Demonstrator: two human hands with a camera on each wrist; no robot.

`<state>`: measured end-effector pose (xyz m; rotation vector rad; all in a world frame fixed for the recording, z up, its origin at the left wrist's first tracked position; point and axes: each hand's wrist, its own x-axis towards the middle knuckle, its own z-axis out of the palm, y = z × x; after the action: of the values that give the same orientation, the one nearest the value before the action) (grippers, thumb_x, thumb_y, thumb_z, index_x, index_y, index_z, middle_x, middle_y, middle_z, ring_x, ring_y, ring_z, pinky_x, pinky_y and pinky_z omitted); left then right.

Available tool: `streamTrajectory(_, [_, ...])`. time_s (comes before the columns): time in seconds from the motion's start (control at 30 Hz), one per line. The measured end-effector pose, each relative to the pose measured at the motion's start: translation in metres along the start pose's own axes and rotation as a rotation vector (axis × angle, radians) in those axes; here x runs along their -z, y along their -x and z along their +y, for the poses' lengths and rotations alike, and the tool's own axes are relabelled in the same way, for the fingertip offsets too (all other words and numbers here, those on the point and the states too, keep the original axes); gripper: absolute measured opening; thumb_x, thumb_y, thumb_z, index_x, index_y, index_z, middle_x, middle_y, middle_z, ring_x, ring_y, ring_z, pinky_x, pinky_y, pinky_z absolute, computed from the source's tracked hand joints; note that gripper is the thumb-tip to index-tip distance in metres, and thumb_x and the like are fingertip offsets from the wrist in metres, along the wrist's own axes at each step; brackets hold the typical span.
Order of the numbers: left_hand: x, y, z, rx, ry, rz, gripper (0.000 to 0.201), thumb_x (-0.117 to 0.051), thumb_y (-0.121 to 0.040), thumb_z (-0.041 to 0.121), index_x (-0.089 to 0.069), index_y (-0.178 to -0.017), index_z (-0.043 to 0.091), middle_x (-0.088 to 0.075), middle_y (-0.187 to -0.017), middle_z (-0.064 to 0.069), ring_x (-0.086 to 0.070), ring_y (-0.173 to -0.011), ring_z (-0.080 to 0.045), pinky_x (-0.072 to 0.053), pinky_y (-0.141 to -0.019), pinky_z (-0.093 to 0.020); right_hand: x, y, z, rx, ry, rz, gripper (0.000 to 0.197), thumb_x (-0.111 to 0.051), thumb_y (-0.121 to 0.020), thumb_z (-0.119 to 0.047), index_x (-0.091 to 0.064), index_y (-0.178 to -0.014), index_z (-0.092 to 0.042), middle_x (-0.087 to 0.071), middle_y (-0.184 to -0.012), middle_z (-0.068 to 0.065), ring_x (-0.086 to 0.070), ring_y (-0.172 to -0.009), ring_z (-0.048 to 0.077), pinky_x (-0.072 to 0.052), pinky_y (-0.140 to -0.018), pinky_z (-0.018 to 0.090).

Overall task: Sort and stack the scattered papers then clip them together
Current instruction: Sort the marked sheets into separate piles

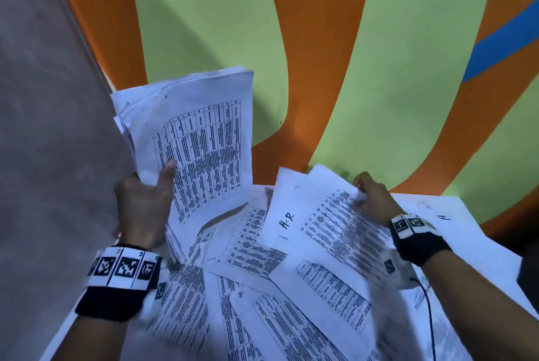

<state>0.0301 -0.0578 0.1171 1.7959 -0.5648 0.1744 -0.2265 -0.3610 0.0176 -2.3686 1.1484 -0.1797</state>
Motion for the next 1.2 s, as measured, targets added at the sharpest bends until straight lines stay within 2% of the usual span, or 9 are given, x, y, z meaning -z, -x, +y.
streamTrajectory(0.13, [-0.005,-0.004,-0.004,0.048,-0.004,-0.010,0.063,-0.065,-0.087,0.041,-0.047,-0.052,-0.009,-0.045,-0.043,-0.012,-0.047,-0.038,-0.021,-0.040,-0.046,-0.029,0.085,0.006,-0.032,0.171,0.033,0.096,0.019,-0.059,-0.081,0.004,-0.063,-0.082,-0.014,-0.063,-0.076,0.009,-0.058,-0.067,0.024,-0.039,-0.050,0.025])
streamTrajectory(0.33, [-0.011,0.000,0.014,0.072,-0.050,0.011,0.059,-0.066,-0.087,0.036,-0.025,-0.050,0.016,-0.026,-0.025,-0.001,-0.033,-0.027,-0.010,-0.019,-0.045,-0.024,0.184,0.019,-0.110,0.272,0.315,-0.148,0.036,-0.064,-0.078,-0.005,-0.064,-0.056,-0.033,-0.065,-0.054,-0.012,-0.054,-0.048,0.002,-0.045,-0.055,0.031])
streamTrajectory(0.47, [-0.014,-0.007,0.002,0.037,-0.024,0.016,0.056,-0.066,-0.087,0.037,-0.030,-0.049,0.015,-0.033,-0.046,-0.005,-0.025,-0.035,-0.016,-0.027,-0.050,-0.027,0.136,0.004,-0.144,0.227,0.634,-0.344,0.015,-0.063,-0.068,-0.005,-0.057,-0.061,-0.017,-0.069,-0.077,0.002,-0.060,-0.078,0.022,-0.053,-0.084,0.045])
streamTrajectory(0.6, [-0.016,-0.006,-0.010,0.029,-0.012,0.021,0.056,-0.067,-0.086,0.040,-0.030,-0.051,0.015,-0.036,-0.050,-0.006,-0.034,-0.048,-0.013,-0.029,-0.050,-0.028,0.012,-0.003,-0.113,0.233,0.806,-0.415,0.019,-0.066,-0.081,-0.017,-0.063,-0.097,-0.027,-0.062,-0.118,0.011,-0.050,-0.125,0.030,-0.031,-0.104,0.053])
streamTrajectory(0.67, [-0.016,-0.004,-0.014,0.017,0.000,0.009,0.055,-0.067,-0.086,0.037,-0.031,-0.051,0.015,-0.038,-0.050,-0.006,-0.036,-0.046,-0.014,-0.031,-0.051,-0.027,-0.039,0.000,-0.089,0.332,0.816,-0.476,0.015,-0.059,-0.084,-0.010,-0.064,-0.096,-0.018,-0.060,-0.108,0.009,-0.051,-0.121,0.026,-0.022,-0.108,0.054])
streamTrajectory(0.77, [-0.014,0.000,-0.012,0.016,0.008,0.021,0.052,-0.066,-0.088,0.028,-0.034,-0.049,0.017,-0.039,-0.046,0.001,-0.037,-0.036,-0.004,-0.030,-0.045,-0.020,-0.070,0.007,-0.063,0.526,0.810,-0.477,0.033,-0.052,-0.087,-0.012,-0.062,-0.118,-0.018,-0.047,-0.133,0.008,-0.040,-0.127,0.025,-0.014,-0.111,0.062])
streamTrajectory(0.87, [-0.013,0.001,-0.009,0.058,0.036,0.017,0.047,-0.066,-0.088,0.026,-0.040,-0.051,0.014,-0.044,-0.049,0.003,-0.042,-0.043,-0.011,-0.032,-0.051,-0.023,-0.076,0.010,-0.055,0.565,0.765,-0.540,0.039,-0.055,-0.080,-0.008,-0.066,-0.116,-0.021,-0.042,-0.137,0.007,-0.035,-0.130,0.029,-0.011,-0.114,0.062])
streamTrajectory(1.1, [-0.010,-0.004,-0.016,0.048,0.035,0.048,0.038,-0.068,-0.088,0.028,-0.059,-0.071,-0.005,-0.066,-0.068,-0.018,-0.064,-0.067,-0.029,-0.047,-0.065,-0.034,-0.072,0.000,-0.057,0.481,0.714,-0.481,0.025,-0.062,-0.078,-0.013,-0.065,-0.103,-0.013,-0.070,-0.104,0.003,-0.060,-0.103,0.021,-0.025,-0.112,0.048])
streamTrajectory(1.2, [-0.003,-0.009,-0.012,0.063,-0.006,0.132,0.045,-0.066,-0.088,0.030,-0.049,-0.057,0.002,-0.055,-0.059,-0.014,-0.051,-0.057,-0.022,-0.040,-0.059,-0.034,-0.042,-0.016,-0.068,0.461,0.463,-0.323,0.045,-0.056,-0.078,-0.003,-0.045,-0.119,-0.018,-0.068,-0.096,0.002,-0.060,-0.087,0.026,-0.038,-0.103,0.042])
